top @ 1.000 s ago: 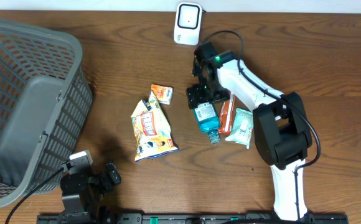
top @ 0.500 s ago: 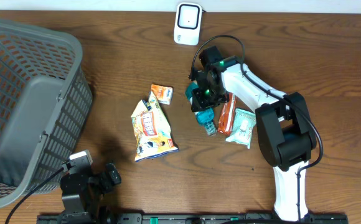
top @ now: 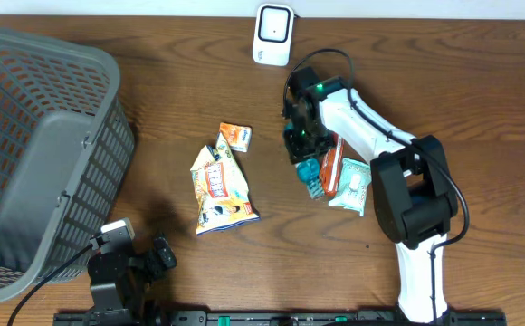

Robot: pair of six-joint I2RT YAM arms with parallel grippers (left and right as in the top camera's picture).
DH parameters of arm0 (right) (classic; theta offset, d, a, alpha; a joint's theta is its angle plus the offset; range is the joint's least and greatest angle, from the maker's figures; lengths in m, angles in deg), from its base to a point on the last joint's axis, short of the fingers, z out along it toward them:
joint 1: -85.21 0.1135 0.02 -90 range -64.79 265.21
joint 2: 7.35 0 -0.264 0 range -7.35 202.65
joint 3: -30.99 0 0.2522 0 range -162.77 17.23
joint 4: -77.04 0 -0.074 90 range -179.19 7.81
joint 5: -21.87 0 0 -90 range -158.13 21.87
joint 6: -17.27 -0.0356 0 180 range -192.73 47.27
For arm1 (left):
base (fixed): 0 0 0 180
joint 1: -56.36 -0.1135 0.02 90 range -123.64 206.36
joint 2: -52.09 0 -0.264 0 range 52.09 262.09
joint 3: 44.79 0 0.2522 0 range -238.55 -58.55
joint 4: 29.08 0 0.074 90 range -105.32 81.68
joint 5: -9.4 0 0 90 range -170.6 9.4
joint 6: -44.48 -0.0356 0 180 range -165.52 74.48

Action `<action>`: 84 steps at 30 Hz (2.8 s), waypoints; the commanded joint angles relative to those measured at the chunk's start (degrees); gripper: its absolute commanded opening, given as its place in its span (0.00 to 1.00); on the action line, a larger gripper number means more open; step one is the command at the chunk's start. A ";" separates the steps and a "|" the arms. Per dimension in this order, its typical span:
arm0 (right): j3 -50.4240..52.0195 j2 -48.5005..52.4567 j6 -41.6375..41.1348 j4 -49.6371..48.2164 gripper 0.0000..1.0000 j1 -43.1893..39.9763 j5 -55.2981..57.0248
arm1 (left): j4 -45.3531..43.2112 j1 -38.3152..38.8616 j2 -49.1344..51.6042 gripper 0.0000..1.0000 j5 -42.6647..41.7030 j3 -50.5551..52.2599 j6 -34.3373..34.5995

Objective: Scan the item barcode

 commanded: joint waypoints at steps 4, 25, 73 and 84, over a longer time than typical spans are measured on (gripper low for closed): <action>-0.26 -0.81 -10.51 -3.96 0.11 4.57 19.98 | 2.62 -0.28 -0.09 0.98 0.48 0.96 -1.18; 7.02 -0.52 -20.57 1.79 0.51 9.88 13.64 | 2.62 -0.28 -0.09 0.98 0.48 0.96 -1.18; 13.33 -5.22 12.98 -4.87 0.01 6.54 -2.03 | 2.62 -0.28 -0.09 0.98 0.48 0.96 -1.18; 21.03 -5.20 6.88 -6.10 0.58 18.18 9.09 | 2.62 -0.28 -0.09 0.98 0.48 0.96 -1.18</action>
